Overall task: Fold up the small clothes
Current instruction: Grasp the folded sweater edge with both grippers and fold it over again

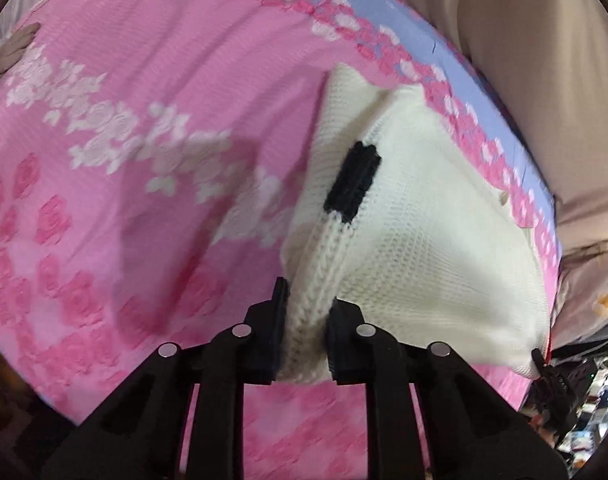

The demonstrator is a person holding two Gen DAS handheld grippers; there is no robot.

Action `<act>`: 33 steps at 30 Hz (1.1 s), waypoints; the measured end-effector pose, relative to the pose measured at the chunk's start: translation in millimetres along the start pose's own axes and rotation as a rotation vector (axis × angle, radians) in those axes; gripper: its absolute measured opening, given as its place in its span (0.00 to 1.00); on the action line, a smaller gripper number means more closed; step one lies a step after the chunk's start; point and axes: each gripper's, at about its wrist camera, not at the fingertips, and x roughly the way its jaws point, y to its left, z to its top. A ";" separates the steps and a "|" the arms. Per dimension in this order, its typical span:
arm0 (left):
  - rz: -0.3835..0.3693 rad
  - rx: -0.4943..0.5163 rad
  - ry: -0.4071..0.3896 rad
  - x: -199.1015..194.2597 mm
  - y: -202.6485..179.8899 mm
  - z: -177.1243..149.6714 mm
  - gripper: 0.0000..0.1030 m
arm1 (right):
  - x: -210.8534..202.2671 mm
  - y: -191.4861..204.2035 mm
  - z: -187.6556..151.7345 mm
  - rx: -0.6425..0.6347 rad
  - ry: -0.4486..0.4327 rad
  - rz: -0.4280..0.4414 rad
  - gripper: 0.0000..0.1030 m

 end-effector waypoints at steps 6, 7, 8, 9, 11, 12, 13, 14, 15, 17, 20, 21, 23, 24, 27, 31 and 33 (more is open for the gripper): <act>0.045 0.029 0.120 16.5 26.7 -51.5 0.10 | -6.3 -63.5 -77.1 0.066 0.166 -0.096 0.10; 0.053 0.050 0.100 14.2 22.7 -53.3 0.10 | -1.3 -64.8 -85.2 0.060 0.185 -0.098 0.15; 0.053 0.063 0.087 11.1 17.5 -51.7 0.12 | -0.6 -63.2 -86.5 0.063 0.183 -0.101 0.18; 0.032 0.064 0.068 4.0 10.7 -46.7 0.14 | -3.6 -60.2 -84.5 0.069 0.172 -0.105 0.25; 0.005 0.083 -0.008 -16.0 -4.5 -31.7 0.24 | -16.4 -47.8 -68.7 0.053 0.107 -0.136 0.27; 0.008 0.104 -0.068 -27.5 -13.7 -22.0 0.43 | -23.6 -39.8 -60.2 0.020 0.066 -0.153 0.34; 0.006 0.120 -0.127 -37.1 -23.4 -10.9 0.64 | -31.9 -28.0 -49.0 -0.026 0.008 -0.173 0.50; -0.002 0.129 -0.159 -40.6 -30.3 -2.7 0.70 | -36.7 -16.7 -37.3 -0.063 -0.043 -0.175 0.58; -0.024 0.143 -0.185 -40.4 -40.4 10.1 0.73 | -36.9 -9.0 -26.7 -0.084 -0.068 -0.161 0.62; -0.052 0.164 -0.178 -22.2 -60.0 35.8 0.73 | -21.8 10.7 -0.3 -0.120 -0.081 -0.130 0.62; -0.056 0.168 -0.107 19.2 -80.9 59.1 0.73 | 22.9 36.1 26.7 -0.198 -0.044 -0.116 0.62; -0.043 0.172 -0.072 34.6 -83.1 60.6 0.67 | 39.0 42.9 30.4 -0.215 -0.021 -0.129 0.62; 0.007 0.186 -0.024 55.7 -86.0 61.4 0.30 | 69.1 43.7 33.5 -0.225 0.028 -0.166 0.58; 0.008 0.200 -0.019 56.9 -87.2 60.4 0.06 | 77.6 45.5 34.0 -0.231 0.036 -0.169 0.30; -0.050 0.187 -0.079 30.4 -91.3 69.9 0.06 | 58.9 51.2 39.1 -0.201 -0.024 -0.099 0.07; -0.020 0.217 -0.158 11.5 -101.3 89.1 0.07 | 11.0 55.6 69.5 -0.157 -0.176 -0.037 0.07; 0.022 0.235 -0.146 25.1 -105.6 98.1 0.07 | 21.3 47.5 82.1 -0.140 -0.158 -0.064 0.07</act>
